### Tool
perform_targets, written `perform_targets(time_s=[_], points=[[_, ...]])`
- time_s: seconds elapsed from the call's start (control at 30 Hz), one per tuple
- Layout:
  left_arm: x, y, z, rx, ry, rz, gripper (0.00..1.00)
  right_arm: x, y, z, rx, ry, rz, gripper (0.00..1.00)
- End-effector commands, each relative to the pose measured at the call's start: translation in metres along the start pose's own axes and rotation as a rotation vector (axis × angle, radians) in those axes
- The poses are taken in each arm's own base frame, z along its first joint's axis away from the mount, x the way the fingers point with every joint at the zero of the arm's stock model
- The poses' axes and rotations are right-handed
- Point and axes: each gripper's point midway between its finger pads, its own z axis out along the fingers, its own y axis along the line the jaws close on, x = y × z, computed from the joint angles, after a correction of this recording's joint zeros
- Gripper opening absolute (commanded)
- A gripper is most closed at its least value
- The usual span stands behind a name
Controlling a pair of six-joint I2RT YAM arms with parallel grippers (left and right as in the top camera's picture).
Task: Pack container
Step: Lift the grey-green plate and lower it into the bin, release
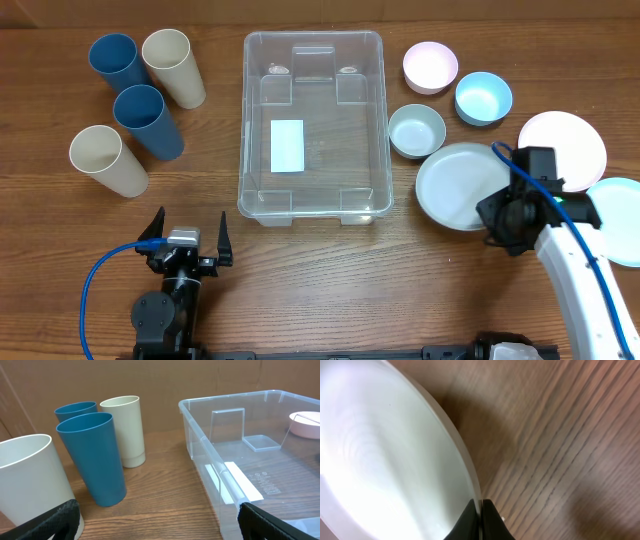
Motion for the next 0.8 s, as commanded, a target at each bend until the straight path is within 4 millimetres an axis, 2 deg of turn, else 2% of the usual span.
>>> perform_targets(time_s=[0.0,0.17,0.27,0.37,0.4,0.47,0.63,0.77], points=[[0.000,0.002,0.000,-0.009,-0.003,0.026,1.00,-0.024,0.022,-0.053,-0.124,-0.118,-0.094,0.04],[0.000,0.002,0.000,-0.009,-0.003,0.026,1.00,-0.019,0.051,-0.098,-0.310,-0.124,-0.282,0.04],[0.000,0.002,0.000,-0.009,-0.003,0.026,1.00,-0.008,0.069,-0.116,-0.415,-0.104,-0.376,0.04],[0.000,0.002,0.000,-0.009,-0.003,0.026,1.00,0.012,0.096,-0.127,-0.517,-0.096,-0.477,0.05],[0.000,0.002,0.000,-0.009,-0.003,0.026,1.00,0.020,0.107,-0.132,-0.553,-0.100,-0.513,0.09],[0.000,0.002,0.000,-0.009,-0.003,0.026,1.00,0.036,0.127,-0.140,-0.618,-0.105,-0.570,0.11],[0.000,0.002,0.000,-0.009,-0.003,0.026,1.00,0.075,0.163,-0.145,-0.702,-0.090,-0.655,0.11],[0.000,0.002,0.000,-0.009,-0.003,0.026,1.00,0.098,0.178,-0.128,-0.670,-0.067,-0.706,0.08]])
